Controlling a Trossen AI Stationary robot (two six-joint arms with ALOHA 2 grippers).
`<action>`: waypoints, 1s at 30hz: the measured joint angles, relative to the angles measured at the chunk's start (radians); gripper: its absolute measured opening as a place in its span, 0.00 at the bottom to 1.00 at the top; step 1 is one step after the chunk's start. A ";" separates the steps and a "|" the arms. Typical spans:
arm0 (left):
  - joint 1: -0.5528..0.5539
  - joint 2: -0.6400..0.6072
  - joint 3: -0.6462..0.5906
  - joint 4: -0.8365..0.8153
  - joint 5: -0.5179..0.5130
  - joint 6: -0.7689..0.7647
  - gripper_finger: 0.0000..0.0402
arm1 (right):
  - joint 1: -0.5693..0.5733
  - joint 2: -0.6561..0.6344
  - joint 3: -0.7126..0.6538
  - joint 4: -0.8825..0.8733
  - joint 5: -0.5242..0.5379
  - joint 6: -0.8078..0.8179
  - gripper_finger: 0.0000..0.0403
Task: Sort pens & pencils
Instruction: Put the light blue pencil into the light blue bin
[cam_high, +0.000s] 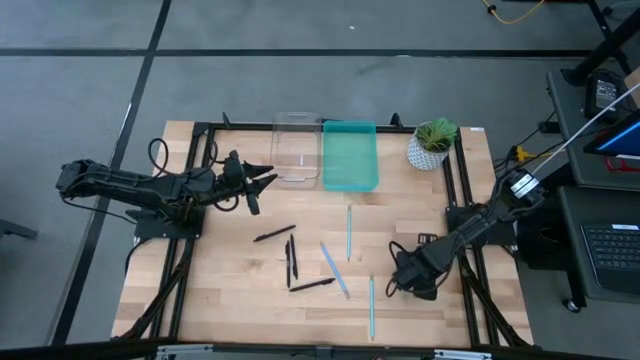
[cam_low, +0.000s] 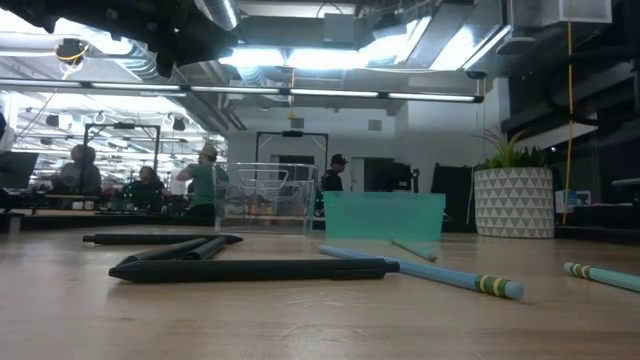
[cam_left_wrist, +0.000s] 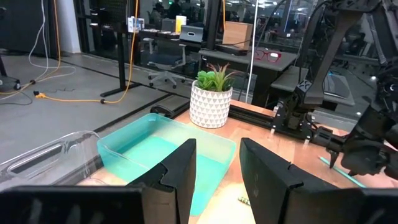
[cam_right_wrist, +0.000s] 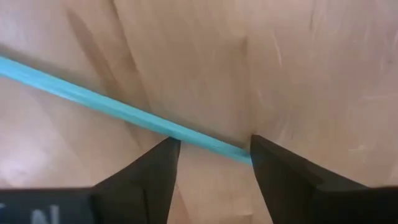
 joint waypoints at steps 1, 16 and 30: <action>0.000 0.000 0.000 0.000 0.000 0.000 0.29 | -0.009 0.000 0.000 0.006 -0.001 -0.017 0.51; 0.000 0.000 0.000 -0.002 0.000 0.002 0.29 | -0.130 -0.018 -0.001 0.060 0.005 -0.059 0.51; 0.000 0.000 0.000 -0.006 0.000 0.003 0.29 | -0.254 -0.100 -0.002 0.195 0.151 -0.054 0.41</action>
